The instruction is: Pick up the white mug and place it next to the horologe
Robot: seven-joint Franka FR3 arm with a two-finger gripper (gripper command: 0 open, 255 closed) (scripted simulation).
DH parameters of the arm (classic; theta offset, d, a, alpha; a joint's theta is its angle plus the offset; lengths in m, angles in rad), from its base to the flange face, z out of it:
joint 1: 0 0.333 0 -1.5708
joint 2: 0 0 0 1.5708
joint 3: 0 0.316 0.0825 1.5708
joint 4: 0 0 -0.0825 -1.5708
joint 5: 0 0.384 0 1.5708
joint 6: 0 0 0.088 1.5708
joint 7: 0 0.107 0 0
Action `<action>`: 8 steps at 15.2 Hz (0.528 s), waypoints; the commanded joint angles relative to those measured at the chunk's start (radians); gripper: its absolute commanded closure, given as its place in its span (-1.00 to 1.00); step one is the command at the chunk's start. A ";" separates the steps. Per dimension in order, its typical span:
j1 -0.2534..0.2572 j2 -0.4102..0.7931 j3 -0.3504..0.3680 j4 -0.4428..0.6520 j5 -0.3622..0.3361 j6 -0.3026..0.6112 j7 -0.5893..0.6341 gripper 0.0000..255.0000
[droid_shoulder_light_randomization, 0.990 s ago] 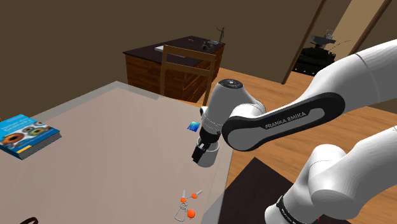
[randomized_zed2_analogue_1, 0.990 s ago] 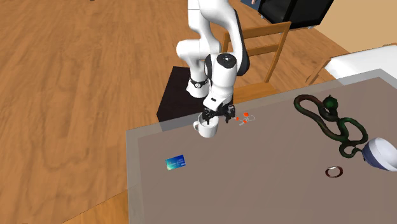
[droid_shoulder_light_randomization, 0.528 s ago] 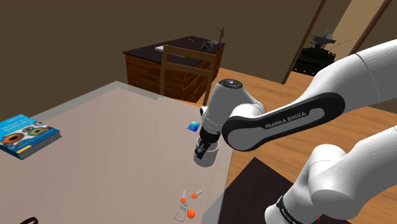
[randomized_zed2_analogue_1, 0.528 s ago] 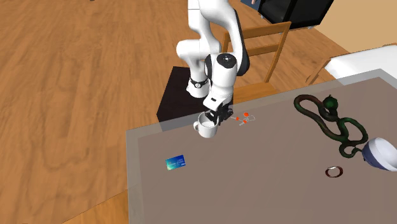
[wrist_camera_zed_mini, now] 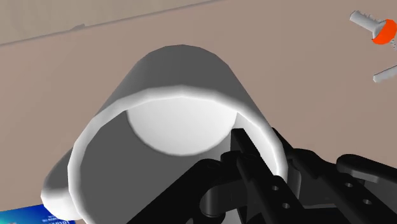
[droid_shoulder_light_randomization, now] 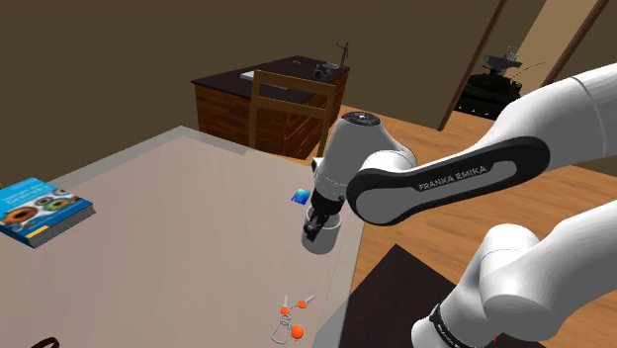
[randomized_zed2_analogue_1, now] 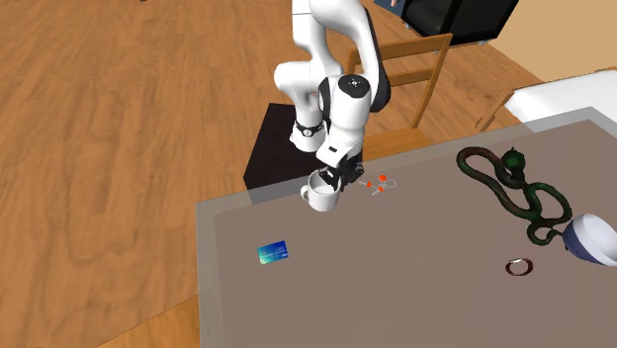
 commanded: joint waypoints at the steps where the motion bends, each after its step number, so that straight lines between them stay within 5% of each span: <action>1: 0.002 -0.024 -0.004 0.008 0.002 -0.031 -0.003 1.00; 8: 0.004 -0.081 -0.016 0.065 0.003 -0.146 -0.009 1.00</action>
